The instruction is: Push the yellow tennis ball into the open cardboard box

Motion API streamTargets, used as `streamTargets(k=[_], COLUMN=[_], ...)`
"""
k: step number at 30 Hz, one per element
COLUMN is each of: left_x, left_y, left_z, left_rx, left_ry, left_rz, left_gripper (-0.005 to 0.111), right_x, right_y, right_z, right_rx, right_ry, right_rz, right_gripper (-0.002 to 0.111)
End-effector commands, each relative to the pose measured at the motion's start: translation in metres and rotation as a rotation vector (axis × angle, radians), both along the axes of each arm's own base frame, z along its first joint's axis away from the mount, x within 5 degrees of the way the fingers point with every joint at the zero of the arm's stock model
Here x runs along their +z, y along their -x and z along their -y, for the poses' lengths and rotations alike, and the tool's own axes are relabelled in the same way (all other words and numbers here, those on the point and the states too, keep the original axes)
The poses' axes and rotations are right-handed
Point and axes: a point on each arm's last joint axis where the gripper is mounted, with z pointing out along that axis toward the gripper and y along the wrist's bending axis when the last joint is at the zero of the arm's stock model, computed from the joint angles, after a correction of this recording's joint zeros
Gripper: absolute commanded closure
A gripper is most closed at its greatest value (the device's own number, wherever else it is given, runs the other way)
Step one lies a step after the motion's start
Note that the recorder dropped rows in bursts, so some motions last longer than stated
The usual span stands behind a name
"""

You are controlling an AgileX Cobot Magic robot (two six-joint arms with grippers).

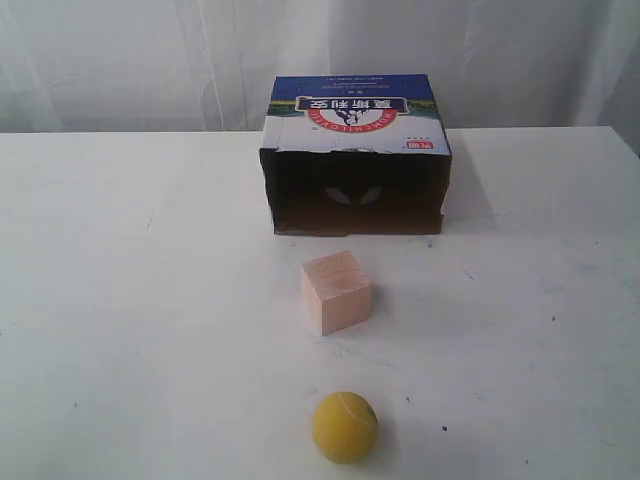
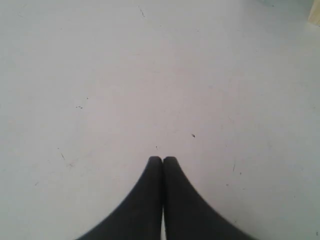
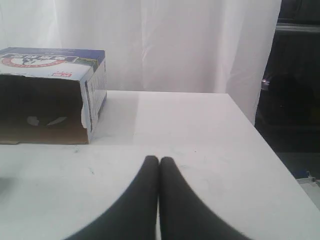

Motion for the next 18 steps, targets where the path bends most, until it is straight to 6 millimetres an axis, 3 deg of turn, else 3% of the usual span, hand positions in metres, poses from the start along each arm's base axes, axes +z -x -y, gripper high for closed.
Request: streamTargets(k=[1, 18], left_x=[-0.0026, -0.0026], left_y=[0.0009, 0.0009], left_z=[-0.0001, -0.0001], left_rx=[-0.005, -0.005], left_ry=[-0.007, -0.007], left_rz=[-0.015, -0.015], left_gripper=[0.107, 0.107], right_x=[-0.0009, -0.0020], right_y=[0.0002, 0.0003], right_z=[0.0004, 0.0004], right_rx=[-0.007, -0.008], right_ry=[-0.003, -0.011], right_rz=[0.007, -0.005], right_gripper=[0.108, 0.108])
